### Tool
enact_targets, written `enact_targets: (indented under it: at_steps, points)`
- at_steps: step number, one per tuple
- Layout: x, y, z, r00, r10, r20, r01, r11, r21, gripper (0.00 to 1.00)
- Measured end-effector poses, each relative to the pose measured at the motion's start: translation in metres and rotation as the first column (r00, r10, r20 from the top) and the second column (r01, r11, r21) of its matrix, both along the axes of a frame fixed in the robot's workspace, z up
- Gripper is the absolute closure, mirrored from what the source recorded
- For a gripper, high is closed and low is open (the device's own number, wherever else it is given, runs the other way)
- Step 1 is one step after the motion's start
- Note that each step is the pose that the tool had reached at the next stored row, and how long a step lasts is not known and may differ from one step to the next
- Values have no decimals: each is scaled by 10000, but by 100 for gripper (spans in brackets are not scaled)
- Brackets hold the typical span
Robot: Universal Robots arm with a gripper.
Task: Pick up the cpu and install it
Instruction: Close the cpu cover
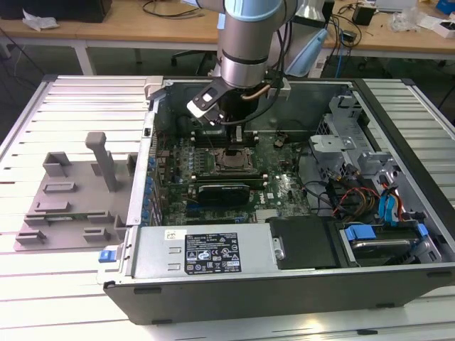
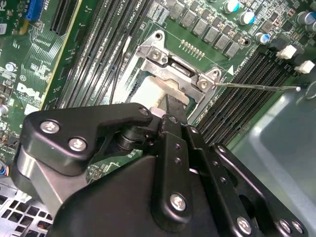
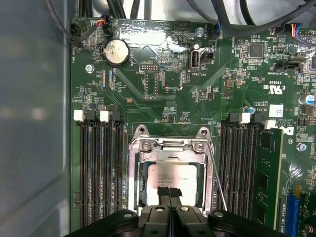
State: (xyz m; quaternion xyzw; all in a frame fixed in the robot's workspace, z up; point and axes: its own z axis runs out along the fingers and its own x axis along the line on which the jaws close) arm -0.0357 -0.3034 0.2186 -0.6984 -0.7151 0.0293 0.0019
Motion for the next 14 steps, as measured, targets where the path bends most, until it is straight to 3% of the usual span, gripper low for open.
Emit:
enact_targets:
  at_steps: [3, 7, 14]
  points:
    - [0, 0, 147, 10000, 0, 0, 0, 10000, -1, 89]
    - [0, 0, 273, 10000, 0, 0, 0, 10000, -1, 89]
    - [0, 0, 301, 10000, 0, 0, 0, 10000, -1, 89]
